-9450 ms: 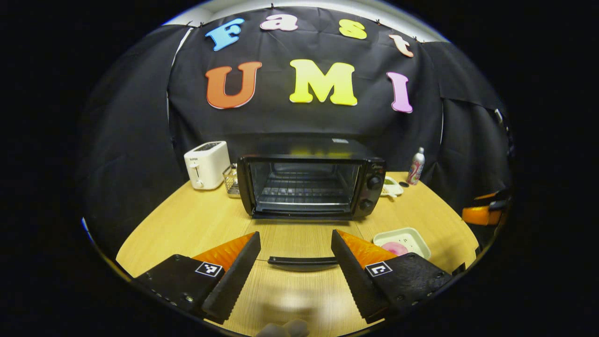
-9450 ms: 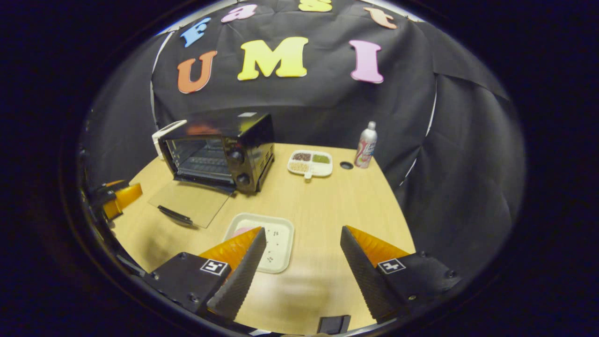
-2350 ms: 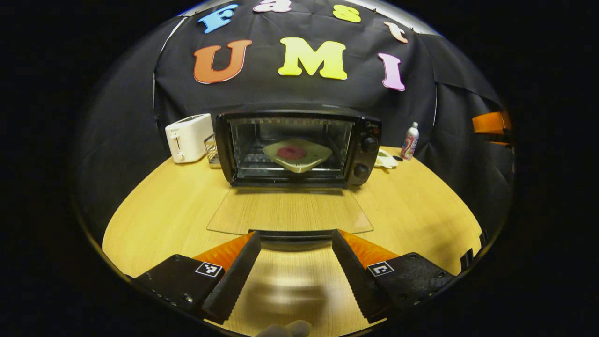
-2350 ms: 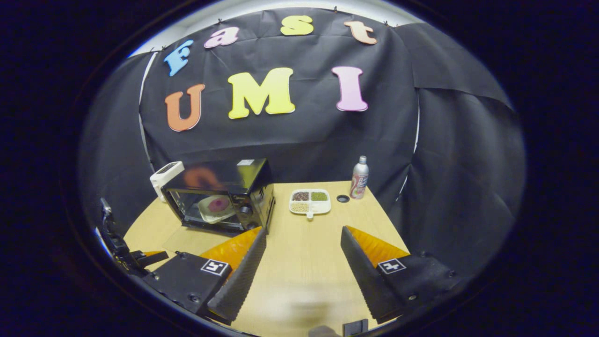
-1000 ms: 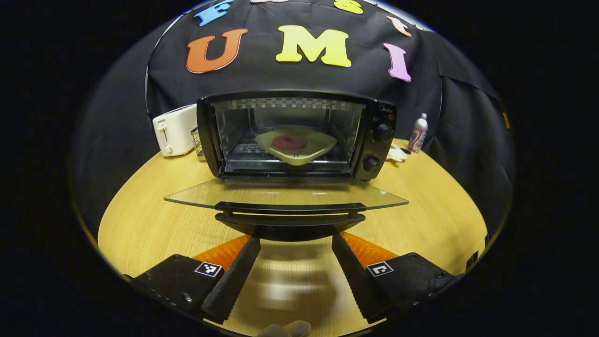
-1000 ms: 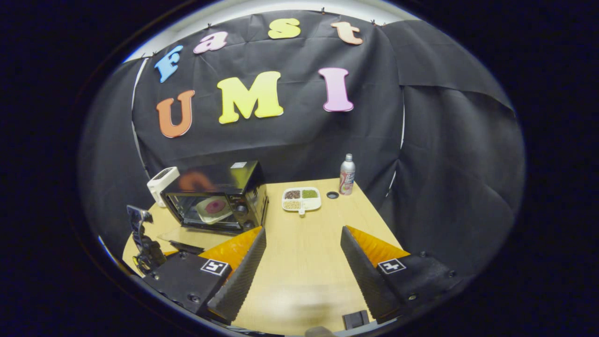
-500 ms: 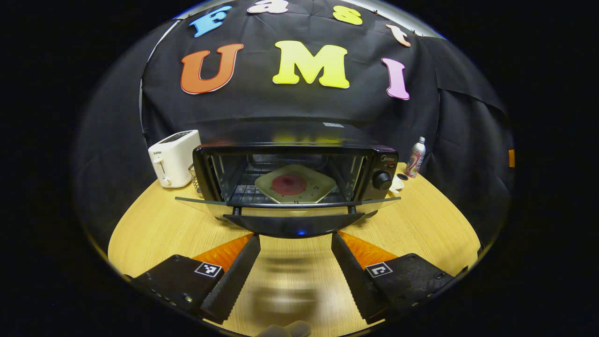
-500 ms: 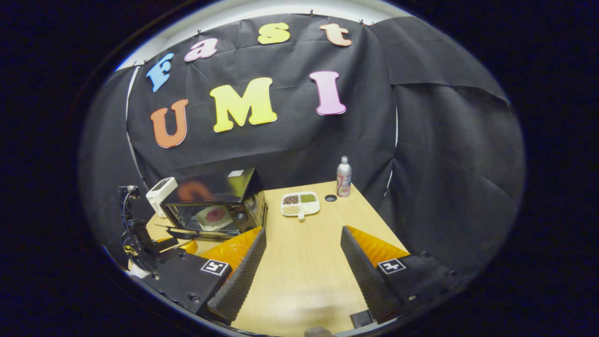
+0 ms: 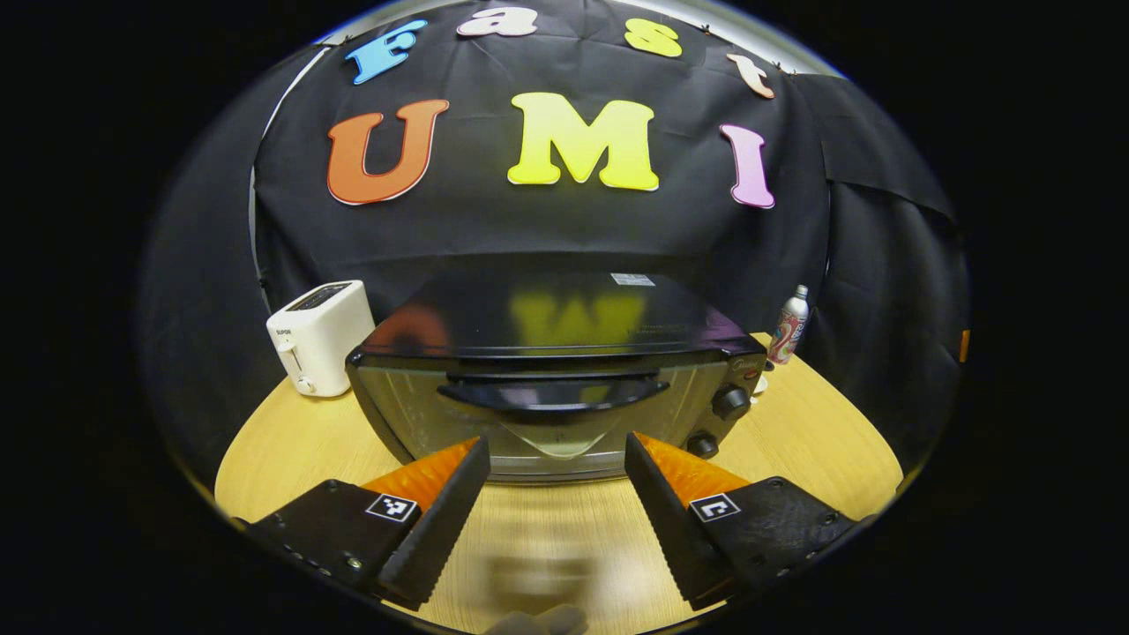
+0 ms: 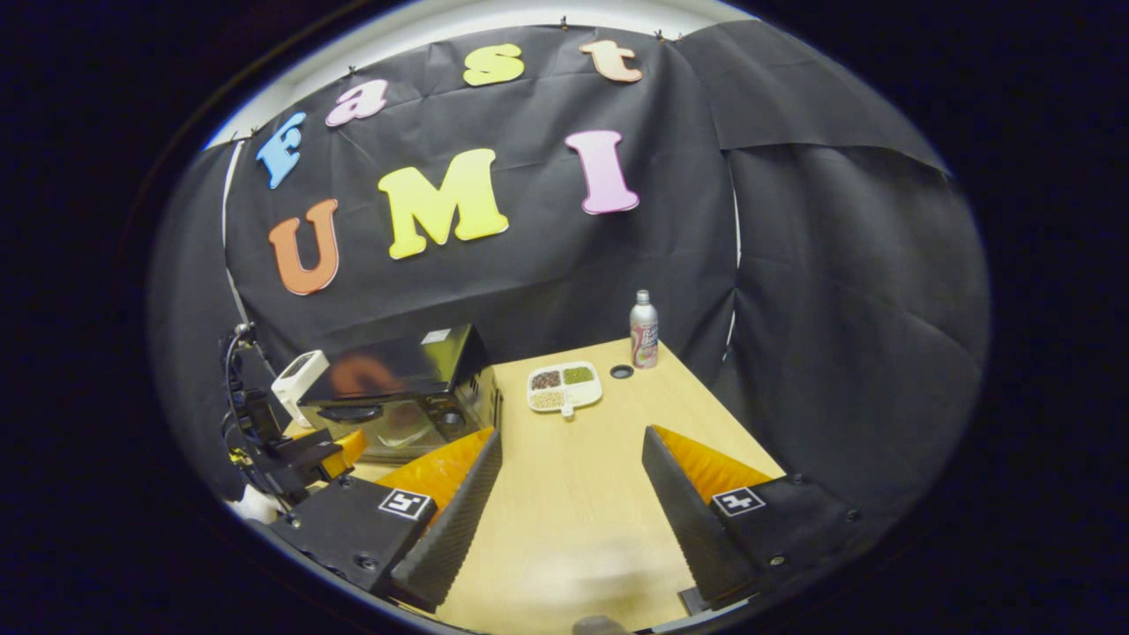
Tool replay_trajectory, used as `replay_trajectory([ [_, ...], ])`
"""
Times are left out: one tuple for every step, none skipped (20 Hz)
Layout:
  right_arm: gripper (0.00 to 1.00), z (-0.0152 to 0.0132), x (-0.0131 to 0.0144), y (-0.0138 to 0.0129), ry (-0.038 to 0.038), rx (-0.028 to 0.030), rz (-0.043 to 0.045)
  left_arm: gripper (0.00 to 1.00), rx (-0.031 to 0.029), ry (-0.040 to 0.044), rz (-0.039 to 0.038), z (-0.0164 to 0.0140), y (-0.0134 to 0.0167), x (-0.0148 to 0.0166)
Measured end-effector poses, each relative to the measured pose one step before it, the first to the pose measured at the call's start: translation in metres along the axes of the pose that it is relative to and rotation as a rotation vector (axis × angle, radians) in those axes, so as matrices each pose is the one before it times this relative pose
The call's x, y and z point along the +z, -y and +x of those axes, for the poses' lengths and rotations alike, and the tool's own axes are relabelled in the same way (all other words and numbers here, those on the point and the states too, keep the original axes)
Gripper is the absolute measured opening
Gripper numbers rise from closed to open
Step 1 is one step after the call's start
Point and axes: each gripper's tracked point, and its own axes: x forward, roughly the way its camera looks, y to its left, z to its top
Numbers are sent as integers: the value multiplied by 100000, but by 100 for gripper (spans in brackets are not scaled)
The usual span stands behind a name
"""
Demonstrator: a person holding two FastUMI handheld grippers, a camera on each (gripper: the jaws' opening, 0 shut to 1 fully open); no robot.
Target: Open the electric oven with the left hand, put the food in, and close the electric oven.
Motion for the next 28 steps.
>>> replay_trajectory([
  [96, 98, 156, -100, 382, 266, -217, 96, -50, -513, -179, 247, -366, -447],
  [96, 83, -18, -94, -411, 86, -756, 96, 236, -550, -79, 28, 80, -251],
  [95, 122, -13, 48, -272, -16, -210, 96, -27, -100, -195, 72, 99, -120],
  [100, 96, 122, -116, 295, 407, -67, 96, 208, -212, -219, -23, 66, -66],
  [96, 91, 9, -22, -277, -74, -212, 96, -217, -65, -102, 49, 63, -94],
  [96, 104, -76, -54, -287, 346, 102, 96, 116, -29, 115, -18, -2, -9],
  [96, -11, 31, 34, -113, -45, 13, 96, -224, 215, -52, 8, 74, 31],
  [96, -2, 7, -48, -78, 48, -161, 96, 204, 152, 155, -66, -48, 47],
  [100, -82, -5, 50, 74, -156, -246, 96, -224, 268, -69, -8, 98, 1],
  [96, -74, 62, -63, 180, 145, -235, 96, -72, -84, 53, -121, 60, 47],
  [100, -127, 46, -120, 262, 136, -117, 96, -217, 642, 245, -68, 4, 63],
  [96, -28, 9, -111, 19, -25, -285, 96, 44, 590, 385, -84, 19, 112],
  [96, -178, 32, -38, 289, 18, 33, 96, -190, 162, -39, -180, 18, 22],
  [96, -90, 91, -116, 375, 43, 23, 96, -116, 211, -44, -159, -3, 4],
  [96, -147, 55, -167, 222, 201, -63, 96, -95, 470, -64, -98, -69, 132],
  [96, -63, -77, -122, 175, -65, -64, 96, -428, 976, -279, -137, 139, 247],
  [96, -202, 38, -64, 70, 68, -200, 96, -356, 1012, 99, -155, 22, 226],
  [100, -163, 130, 21, 603, -133, -237, 96, -165, 61, 254, -343, 148, 139],
  [96, -86, 189, 21, 250, -142, -830, 96, -776, 1141, -117, -345, 188, 330],
  [96, -150, 288, -115, 601, 619, -475, 96, -65, 1246, 203, -610, 175, 575],
  [100, -275, 676, -149, 1669, 972, 99, 96, 469, 1571, 155, -983, 53, 759],
  [96, -335, 825, -110, 1829, 1009, -363, 96, -7, 2876, -108, -1147, 225, 1259],
  [96, -408, 930, 96, 2263, 829, -866, 96, 854, 3035, 124, -1303, 179, 1515],
  [96, -485, 992, -52, 2652, 1621, -760, 96, 1198, 5052, 601, -1578, 93, 2112],
  [96, -594, 1054, -10, 2534, 1737, -855, 96, 1279, 5096, 445, -1994, 300, 2347],
  [96, -632, 1169, 96, 2596, 1409, -745, 96, 1057, 5639, 52, -1695, 31, 2363],
  [96, -691, 1125, 109, 2437, 1961, -632, 96, 966, 5123, -291, -1466, 307, 2463],
  [96, -644, 973, 156, 2011, 1627, -847, 95, 549, 3944, -216, -1335, 521, 1995],
])
